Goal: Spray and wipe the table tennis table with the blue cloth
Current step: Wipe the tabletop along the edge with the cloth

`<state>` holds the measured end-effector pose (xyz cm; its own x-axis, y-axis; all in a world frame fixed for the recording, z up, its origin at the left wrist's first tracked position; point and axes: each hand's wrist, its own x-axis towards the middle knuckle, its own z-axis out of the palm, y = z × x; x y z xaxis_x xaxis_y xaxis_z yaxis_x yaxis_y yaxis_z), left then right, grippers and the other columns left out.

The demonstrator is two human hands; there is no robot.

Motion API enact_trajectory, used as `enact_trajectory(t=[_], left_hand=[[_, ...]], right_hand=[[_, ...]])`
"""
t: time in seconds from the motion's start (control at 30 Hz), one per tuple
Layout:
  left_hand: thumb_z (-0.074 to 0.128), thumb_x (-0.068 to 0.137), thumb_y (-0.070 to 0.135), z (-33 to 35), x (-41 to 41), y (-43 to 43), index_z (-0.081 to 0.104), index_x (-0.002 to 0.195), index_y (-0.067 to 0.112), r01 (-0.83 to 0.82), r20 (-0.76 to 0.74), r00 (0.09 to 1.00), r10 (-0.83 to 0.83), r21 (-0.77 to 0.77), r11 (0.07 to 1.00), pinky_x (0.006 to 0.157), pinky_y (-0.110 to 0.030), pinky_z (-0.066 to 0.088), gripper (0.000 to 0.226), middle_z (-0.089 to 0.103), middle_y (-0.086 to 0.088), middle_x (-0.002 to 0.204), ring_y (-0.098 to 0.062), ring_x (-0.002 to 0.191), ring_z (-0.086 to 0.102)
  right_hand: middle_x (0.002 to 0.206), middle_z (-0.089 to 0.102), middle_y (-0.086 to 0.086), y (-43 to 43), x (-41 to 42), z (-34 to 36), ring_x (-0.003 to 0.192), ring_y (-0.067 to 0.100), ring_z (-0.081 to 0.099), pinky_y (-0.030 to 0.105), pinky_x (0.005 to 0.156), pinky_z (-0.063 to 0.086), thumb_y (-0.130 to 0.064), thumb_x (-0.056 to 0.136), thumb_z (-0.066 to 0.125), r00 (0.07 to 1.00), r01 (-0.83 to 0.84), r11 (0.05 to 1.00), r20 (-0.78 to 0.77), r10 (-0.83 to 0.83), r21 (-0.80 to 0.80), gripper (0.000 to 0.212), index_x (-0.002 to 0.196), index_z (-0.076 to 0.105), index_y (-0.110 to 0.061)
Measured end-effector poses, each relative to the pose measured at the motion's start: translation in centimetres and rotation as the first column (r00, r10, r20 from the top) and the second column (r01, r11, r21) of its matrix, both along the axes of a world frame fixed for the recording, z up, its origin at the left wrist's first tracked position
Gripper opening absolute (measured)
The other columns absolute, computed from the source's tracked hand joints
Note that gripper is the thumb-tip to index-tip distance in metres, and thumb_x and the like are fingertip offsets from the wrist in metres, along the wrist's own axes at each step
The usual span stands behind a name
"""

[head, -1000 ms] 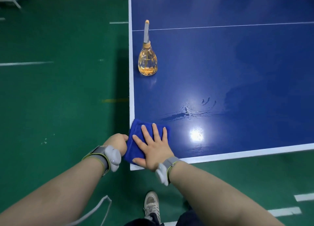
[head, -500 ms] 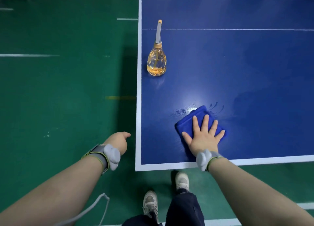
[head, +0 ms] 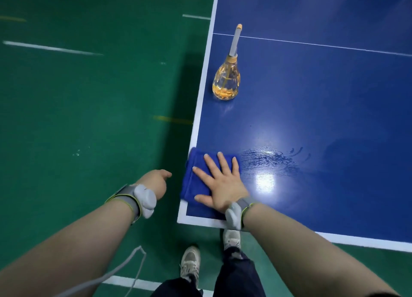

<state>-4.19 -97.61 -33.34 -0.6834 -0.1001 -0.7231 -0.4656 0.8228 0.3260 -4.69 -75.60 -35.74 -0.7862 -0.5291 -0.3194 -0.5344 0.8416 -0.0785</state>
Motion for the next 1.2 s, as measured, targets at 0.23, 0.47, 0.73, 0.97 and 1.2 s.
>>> enact_trajectory(t=[0.23,0.47,0.73,0.97,1.2], left_hand=[[0.033,0.096,-0.003,0.1,1.4,0.0,0.04,0.144,0.017,-0.071,-0.011,0.997,0.071,0.004,0.997,0.101,-0.021,0.034,0.052,0.046,-0.003,0.145,-0.021,0.13,0.047],[0.032,0.096,-0.007,0.3,0.6,1.1,0.039,0.144,0.012,-0.185,-0.051,0.981,0.189,0.076,0.98,0.1,-0.019,0.032,0.052,0.045,-0.008,0.145,-0.022,0.133,0.044],[0.039,0.097,0.007,1.4,-2.8,3.4,0.034,0.146,0.02,-0.19,-0.268,0.945,0.185,0.007,0.982,0.104,-0.028,0.034,0.051,0.039,-0.007,0.149,-0.026,0.132,0.042],[0.039,0.097,0.006,1.9,-6.3,7.8,0.036,0.146,0.018,-0.043,-0.35,0.936,0.046,0.018,0.999,0.112,-0.025,0.023,0.051,0.029,-0.001,0.155,-0.02,0.14,0.03],[0.039,0.098,0.006,1.5,-9.2,14.1,0.034,0.146,0.017,0.087,-0.4,0.913,-0.082,-0.006,0.996,0.118,-0.03,0.011,0.05,0.017,0.0,0.159,-0.018,0.148,0.007]], right_hand=[[0.163,-0.017,0.001,6.0,-7.2,0.8,0.147,0.039,-0.018,0.067,0.113,-0.008,-0.078,0.087,0.022,0.783,0.62,0.78,0.009,-0.622,0.084,0.08,0.154,-0.005,-0.042],[0.162,-0.02,0.007,0.8,-7.2,0.6,0.144,0.047,-0.019,0.073,0.108,-0.009,-0.078,0.087,0.021,0.925,0.379,0.923,-0.016,-0.379,0.064,0.083,0.153,-0.008,-0.039],[0.164,-0.012,-0.005,-3.7,-8.4,0.3,0.147,0.037,-0.021,0.067,0.11,-0.015,-0.077,0.086,0.033,0.994,-0.096,0.995,0.051,0.098,-0.035,0.079,0.153,0.005,-0.046],[0.163,-0.016,-0.004,3.8,-10.8,0.5,0.147,0.037,-0.022,0.065,0.111,-0.016,-0.078,0.087,0.024,0.962,0.269,0.963,0.048,-0.269,-0.009,0.079,0.153,-0.003,-0.044],[0.164,-0.012,-0.004,17.1,-9.7,0.8,0.148,0.036,-0.016,0.063,0.114,-0.011,-0.076,0.088,0.024,0.772,0.636,0.772,0.006,-0.636,0.016,0.077,0.153,-0.001,-0.043]])
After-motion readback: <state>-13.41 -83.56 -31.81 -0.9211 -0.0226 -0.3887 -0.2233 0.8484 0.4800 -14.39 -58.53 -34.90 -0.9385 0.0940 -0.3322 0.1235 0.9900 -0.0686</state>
